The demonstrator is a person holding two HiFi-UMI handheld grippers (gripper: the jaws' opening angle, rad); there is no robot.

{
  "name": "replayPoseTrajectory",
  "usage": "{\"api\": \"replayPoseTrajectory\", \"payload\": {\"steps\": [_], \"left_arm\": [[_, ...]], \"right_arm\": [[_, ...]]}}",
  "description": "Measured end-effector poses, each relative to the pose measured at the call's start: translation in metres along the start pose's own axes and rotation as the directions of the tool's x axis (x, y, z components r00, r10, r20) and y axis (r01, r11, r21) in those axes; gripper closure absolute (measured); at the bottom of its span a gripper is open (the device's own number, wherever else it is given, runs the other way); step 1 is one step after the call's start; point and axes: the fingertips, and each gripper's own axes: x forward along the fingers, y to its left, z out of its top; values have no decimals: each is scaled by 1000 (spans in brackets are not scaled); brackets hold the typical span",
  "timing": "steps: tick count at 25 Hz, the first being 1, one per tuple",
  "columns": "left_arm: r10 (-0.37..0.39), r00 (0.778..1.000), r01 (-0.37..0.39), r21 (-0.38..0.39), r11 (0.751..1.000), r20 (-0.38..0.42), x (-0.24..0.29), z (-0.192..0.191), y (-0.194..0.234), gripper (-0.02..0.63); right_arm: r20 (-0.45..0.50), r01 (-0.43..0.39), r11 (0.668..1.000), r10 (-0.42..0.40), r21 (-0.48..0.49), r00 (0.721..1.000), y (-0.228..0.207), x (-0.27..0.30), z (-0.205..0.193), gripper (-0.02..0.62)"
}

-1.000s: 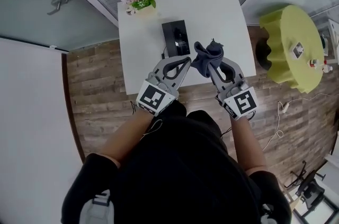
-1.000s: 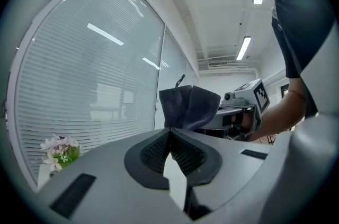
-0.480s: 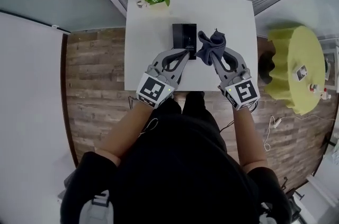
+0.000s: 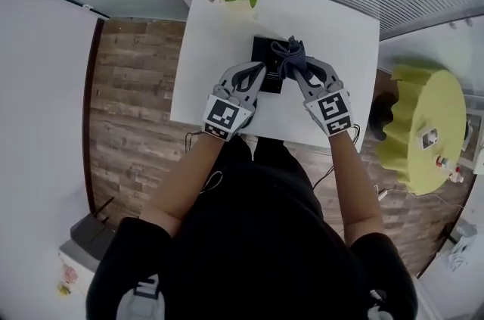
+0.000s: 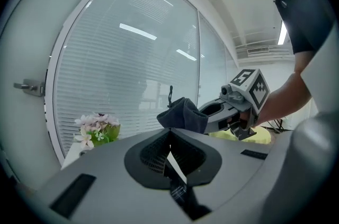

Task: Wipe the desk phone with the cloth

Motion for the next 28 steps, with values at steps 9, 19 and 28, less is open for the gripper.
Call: {"api": "replayPoseTrajectory", "payload": {"steps": [9,19,28], "left_arm": [[115,991,-119,-57,991,-75,28,-41,31,597],[183,976,-195,-96,976,-121,26,-66,41,597],[181,974,-195,-100,976,-134,26,-77,35,597]], "right_arm": [[-277,-130,968,68,-214,959,-27,84,-55,526],[-396,-222,891,52,-396,917,-23,122,-95,526],[-415,-257,870,67,-420,907,-7,117,-106,528]]}}
